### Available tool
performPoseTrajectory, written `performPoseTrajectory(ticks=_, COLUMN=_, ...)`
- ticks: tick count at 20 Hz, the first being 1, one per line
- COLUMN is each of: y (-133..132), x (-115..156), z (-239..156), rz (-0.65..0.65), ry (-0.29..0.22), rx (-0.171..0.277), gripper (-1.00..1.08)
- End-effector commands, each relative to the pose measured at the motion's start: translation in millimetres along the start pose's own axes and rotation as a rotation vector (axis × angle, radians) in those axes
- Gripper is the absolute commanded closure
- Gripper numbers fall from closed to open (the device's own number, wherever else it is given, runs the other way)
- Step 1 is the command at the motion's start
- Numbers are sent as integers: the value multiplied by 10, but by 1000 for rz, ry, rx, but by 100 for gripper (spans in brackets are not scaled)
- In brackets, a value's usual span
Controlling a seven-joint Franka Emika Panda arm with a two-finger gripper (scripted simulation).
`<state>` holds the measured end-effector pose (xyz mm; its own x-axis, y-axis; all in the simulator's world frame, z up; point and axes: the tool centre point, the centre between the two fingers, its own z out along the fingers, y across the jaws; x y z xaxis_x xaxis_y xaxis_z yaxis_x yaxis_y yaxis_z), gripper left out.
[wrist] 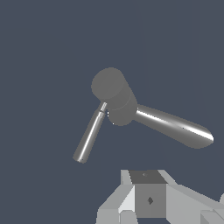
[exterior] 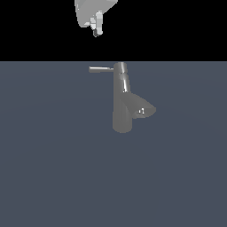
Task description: Turn on the faucet by rotating a designated handle.
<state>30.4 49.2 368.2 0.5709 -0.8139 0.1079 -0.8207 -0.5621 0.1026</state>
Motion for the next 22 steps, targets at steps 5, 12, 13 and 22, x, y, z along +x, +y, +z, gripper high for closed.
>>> performPoseTrajectory(ticks=5, y=-370, x=43, z=374, rz=129, ry=-13, rx=-3, gripper=108)
performPoseTrajectory(ticks=12, y=-719, x=55, z=795, rz=263, ry=-34, rx=-4, gripper=108)
performPoseTrajectory(ticks=13, y=-758, x=54, z=848, rz=280, ry=-37, rx=-4, gripper=108)
performPoseTrajectory(ticks=22, y=-985, x=42, z=1175, rz=380, ry=-57, rx=-5, gripper=108)
